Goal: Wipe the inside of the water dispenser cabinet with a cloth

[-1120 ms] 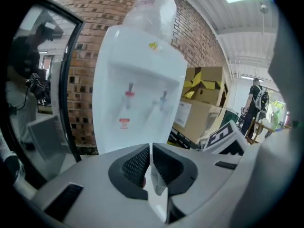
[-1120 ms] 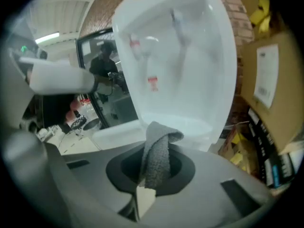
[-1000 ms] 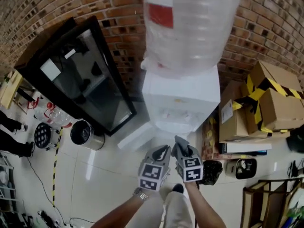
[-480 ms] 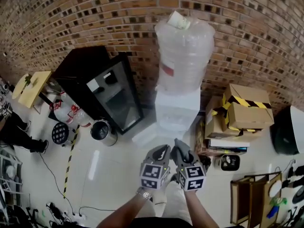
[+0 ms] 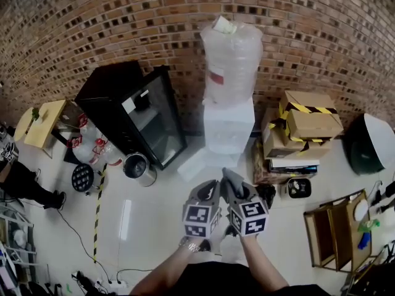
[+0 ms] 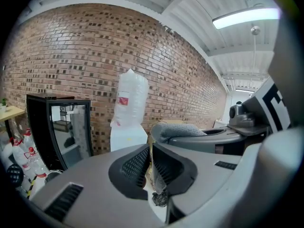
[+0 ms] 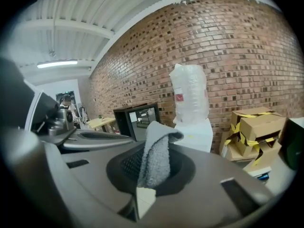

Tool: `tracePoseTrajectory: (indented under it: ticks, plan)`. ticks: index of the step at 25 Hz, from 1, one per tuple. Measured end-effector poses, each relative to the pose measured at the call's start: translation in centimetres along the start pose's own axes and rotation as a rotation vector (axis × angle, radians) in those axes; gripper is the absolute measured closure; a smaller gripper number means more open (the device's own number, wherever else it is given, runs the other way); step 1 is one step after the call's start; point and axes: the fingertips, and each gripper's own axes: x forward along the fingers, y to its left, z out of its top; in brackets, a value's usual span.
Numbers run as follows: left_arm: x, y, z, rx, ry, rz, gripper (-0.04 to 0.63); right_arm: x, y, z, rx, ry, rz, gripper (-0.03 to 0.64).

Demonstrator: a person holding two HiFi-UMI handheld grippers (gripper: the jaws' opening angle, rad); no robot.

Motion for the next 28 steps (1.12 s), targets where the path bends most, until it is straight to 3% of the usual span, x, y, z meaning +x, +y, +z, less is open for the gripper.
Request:
tracePoseTrajectory:
  ticks: [10,19,28]
  plan:
    - [0.1,-0.6,2.7,-0.013,-0.049,0.067,0.572,-1.4,-0.2,1.3,-0.024,0.001,0.05,0.595]
    - [0.7,-2.3,3.5,0.015,-0.063,0.064,0.572,-1.8,-0.4,2.4,-0.083,-0.008,0.063,0.595]
    - [0.1,-3.1,3.8,0.024,-0.074,0.068,0.572,-2.9,-1.0,2.9,-0.065,-0.032,0.068,0.597]
